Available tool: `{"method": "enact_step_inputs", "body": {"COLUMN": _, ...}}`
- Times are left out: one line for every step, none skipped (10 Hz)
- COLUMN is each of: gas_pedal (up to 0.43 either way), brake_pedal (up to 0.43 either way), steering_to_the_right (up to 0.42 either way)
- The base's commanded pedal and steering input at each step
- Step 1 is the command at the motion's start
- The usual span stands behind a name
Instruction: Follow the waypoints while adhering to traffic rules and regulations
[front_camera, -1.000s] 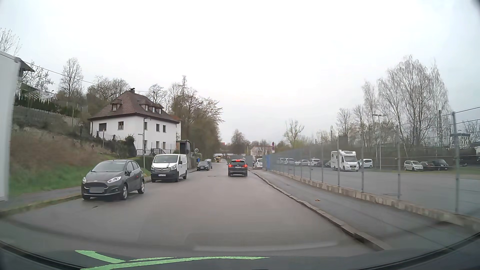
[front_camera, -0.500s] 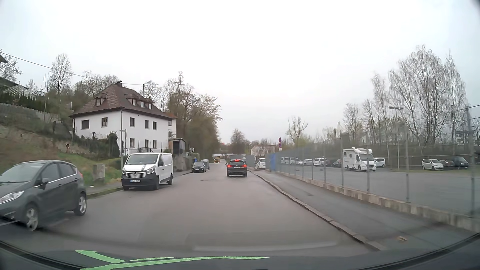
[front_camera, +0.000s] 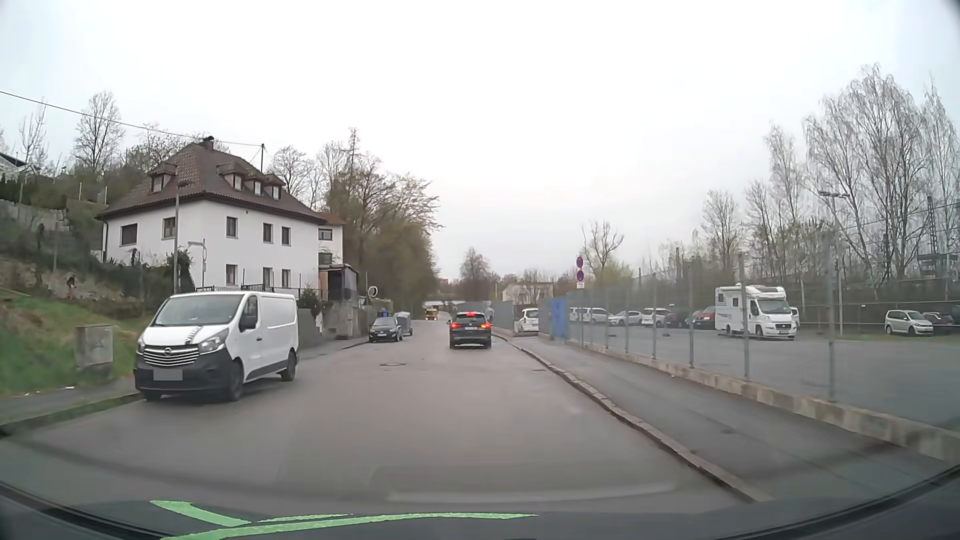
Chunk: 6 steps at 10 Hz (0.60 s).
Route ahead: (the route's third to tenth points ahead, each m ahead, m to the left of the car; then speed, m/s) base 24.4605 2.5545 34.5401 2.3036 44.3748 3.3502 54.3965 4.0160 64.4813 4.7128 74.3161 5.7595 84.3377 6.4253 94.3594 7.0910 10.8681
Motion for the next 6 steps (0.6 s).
{"method": "enact_step_inputs", "body": {"gas_pedal": 0.000, "brake_pedal": 0.000, "steering_to_the_right": -0.001}}
{"method": "enact_step_inputs", "body": {"gas_pedal": 0.000, "brake_pedal": 0.000, "steering_to_the_right": -0.002}}
{"method": "enact_step_inputs", "body": {"gas_pedal": 0.000, "brake_pedal": 0.000, "steering_to_the_right": -0.002}}
{"method": "enact_step_inputs", "body": {"gas_pedal": 0.000, "brake_pedal": 0.000, "steering_to_the_right": -0.003}}
{"method": "enact_step_inputs", "body": {"gas_pedal": 0.000, "brake_pedal": 0.000, "steering_to_the_right": -0.003}}
{"method": "enact_step_inputs", "body": {"gas_pedal": 0.000, "brake_pedal": 0.000, "steering_to_the_right": -0.003}}
